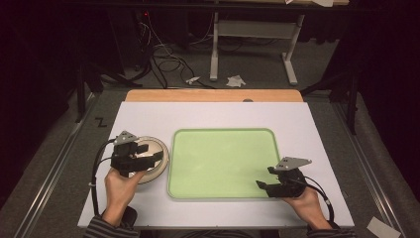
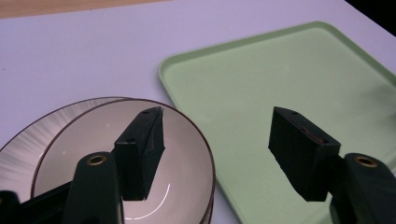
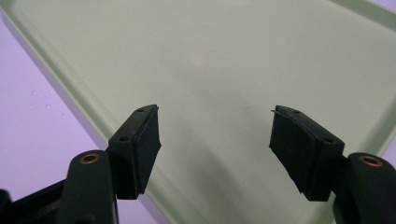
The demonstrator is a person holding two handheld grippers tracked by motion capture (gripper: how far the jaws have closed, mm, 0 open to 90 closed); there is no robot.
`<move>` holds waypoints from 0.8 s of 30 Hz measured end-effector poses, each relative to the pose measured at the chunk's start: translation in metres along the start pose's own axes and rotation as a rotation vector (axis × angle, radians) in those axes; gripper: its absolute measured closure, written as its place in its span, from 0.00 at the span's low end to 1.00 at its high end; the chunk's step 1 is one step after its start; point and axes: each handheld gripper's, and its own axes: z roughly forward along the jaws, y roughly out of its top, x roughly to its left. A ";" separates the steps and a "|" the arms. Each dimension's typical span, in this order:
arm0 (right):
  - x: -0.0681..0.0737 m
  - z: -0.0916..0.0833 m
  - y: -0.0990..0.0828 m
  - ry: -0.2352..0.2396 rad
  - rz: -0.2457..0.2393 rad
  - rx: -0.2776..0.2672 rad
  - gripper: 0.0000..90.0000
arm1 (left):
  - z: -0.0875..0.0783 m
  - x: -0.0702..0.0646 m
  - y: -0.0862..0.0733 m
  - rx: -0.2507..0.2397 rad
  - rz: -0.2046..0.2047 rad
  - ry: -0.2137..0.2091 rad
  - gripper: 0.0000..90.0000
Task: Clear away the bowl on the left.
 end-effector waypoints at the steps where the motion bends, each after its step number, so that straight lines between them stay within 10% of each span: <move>1: 0.000 0.001 0.000 0.001 0.001 0.004 0.38 | 0.000 0.001 0.000 0.002 -0.005 0.000 0.40; 24: 0.001 0.001 0.000 0.000 0.000 0.009 0.39 | -0.007 0.047 -0.010 0.048 -0.099 0.152 0.39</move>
